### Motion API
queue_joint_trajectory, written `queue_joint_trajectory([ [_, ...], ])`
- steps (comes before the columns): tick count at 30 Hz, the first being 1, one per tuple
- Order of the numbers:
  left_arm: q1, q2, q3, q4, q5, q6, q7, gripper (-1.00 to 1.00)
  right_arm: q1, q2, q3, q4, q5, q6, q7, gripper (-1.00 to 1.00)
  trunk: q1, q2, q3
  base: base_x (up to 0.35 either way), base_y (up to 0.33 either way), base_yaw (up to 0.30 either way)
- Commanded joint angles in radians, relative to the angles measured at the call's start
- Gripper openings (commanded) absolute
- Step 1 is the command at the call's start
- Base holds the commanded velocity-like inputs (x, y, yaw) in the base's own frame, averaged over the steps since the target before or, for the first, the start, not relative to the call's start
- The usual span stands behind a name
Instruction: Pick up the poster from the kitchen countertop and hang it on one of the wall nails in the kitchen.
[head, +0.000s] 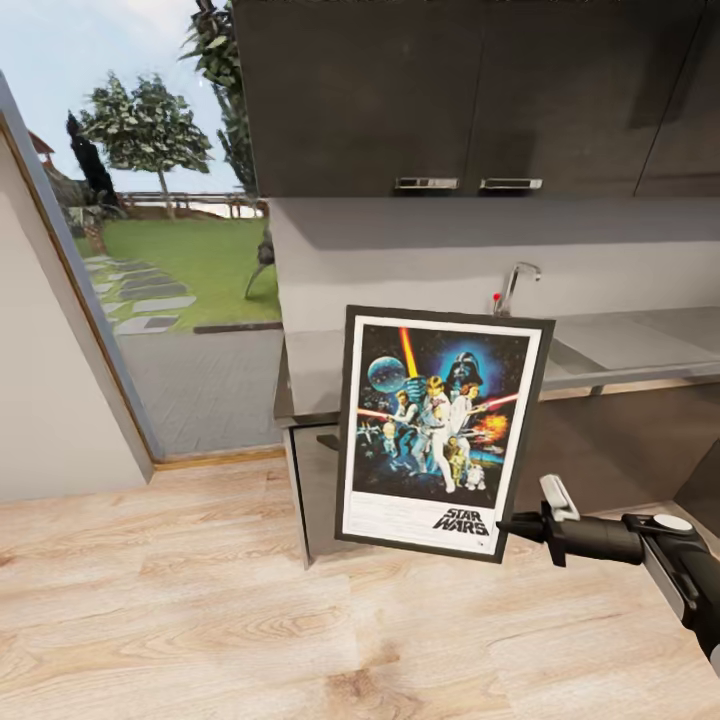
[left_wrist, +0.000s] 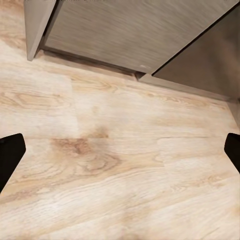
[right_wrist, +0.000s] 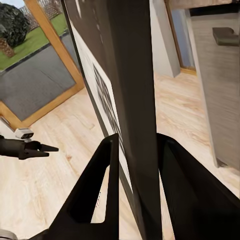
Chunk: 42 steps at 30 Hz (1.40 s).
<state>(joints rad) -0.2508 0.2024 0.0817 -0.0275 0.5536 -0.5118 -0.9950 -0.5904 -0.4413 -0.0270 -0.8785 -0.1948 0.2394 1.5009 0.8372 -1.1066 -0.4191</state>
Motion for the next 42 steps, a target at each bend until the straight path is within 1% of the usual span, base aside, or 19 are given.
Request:
queue_joint_trajectory([
  [1, -0.001, 0.000, 0.008, 0.001, -0.006, -0.004, -0.004, 1.00, -0.001, 0.000, 0.000, 0.001, -0.007, 0.015, 0.007, -1.00, -0.004, 0.007, 0.002, 0.000, 0.000, 0.000],
  [9, -0.001, 0.000, 0.008, 0.001, -0.006, -0.004, -0.004, 1.00, 0.000, -0.001, 0.001, 0.003, -0.021, 0.013, 0.007, -1.00, -0.035, 0.063, 0.027, 0.000, 0.000, 0.000],
  [42, -0.001, -0.001, 0.007, 0.001, -0.006, -0.003, -0.004, 1.00, 0.000, 0.001, 0.002, 0.003, -0.023, 0.011, 0.007, -1.00, -0.161, 0.294, 0.131, 0.000, 0.000, 0.000],
])
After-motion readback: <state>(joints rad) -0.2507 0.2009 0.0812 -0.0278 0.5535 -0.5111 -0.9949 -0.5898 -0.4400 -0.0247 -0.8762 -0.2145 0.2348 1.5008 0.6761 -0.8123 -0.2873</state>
